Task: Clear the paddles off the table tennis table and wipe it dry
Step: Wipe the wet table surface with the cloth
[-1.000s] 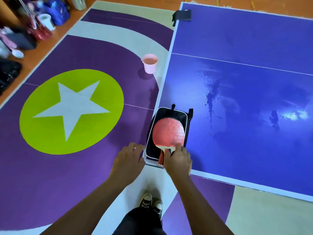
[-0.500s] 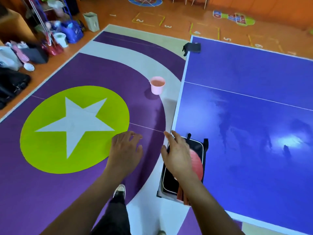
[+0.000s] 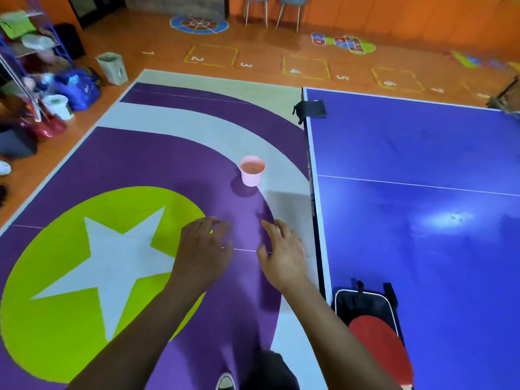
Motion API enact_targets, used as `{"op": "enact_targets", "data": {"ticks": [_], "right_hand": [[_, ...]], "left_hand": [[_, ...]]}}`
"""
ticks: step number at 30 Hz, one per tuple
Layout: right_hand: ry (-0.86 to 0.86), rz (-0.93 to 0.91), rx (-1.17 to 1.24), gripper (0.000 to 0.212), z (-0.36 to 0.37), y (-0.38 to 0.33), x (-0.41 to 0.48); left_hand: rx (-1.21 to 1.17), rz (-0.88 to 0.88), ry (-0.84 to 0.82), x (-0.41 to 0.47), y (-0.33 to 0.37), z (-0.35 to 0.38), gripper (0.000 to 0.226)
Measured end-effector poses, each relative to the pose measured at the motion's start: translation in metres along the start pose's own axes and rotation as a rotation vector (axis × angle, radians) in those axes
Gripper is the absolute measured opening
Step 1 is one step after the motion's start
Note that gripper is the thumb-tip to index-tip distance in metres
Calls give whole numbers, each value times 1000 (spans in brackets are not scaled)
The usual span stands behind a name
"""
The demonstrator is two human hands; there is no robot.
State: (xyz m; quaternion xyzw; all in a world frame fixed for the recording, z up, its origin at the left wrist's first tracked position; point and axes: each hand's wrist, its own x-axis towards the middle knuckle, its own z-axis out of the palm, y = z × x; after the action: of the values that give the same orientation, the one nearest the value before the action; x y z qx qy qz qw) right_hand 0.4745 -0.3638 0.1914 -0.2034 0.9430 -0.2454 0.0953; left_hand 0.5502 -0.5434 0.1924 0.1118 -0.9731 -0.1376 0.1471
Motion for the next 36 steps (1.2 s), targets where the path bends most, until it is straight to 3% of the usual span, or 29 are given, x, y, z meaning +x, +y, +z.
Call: {"op": "enact_targets", "data": {"ticks": [8,13,21,27,36], "right_hand": [[64,72,49,56,30,-28,144],[115,67,119,71,45,-54,265],[59,-7,93,57,32,-110,438],[61,35,71,59,41,-129,568],[176,166,102,54,51,-191,787]], "left_hand": [[-6,121,-15,125,-65,24,32],[9,139,-97,230,-115,35,33],[41,60,-60,384,-192,24,33],[-14,37,-66,506,-261,49,36],[-20,194,-166,721,-357,88,45]]}}
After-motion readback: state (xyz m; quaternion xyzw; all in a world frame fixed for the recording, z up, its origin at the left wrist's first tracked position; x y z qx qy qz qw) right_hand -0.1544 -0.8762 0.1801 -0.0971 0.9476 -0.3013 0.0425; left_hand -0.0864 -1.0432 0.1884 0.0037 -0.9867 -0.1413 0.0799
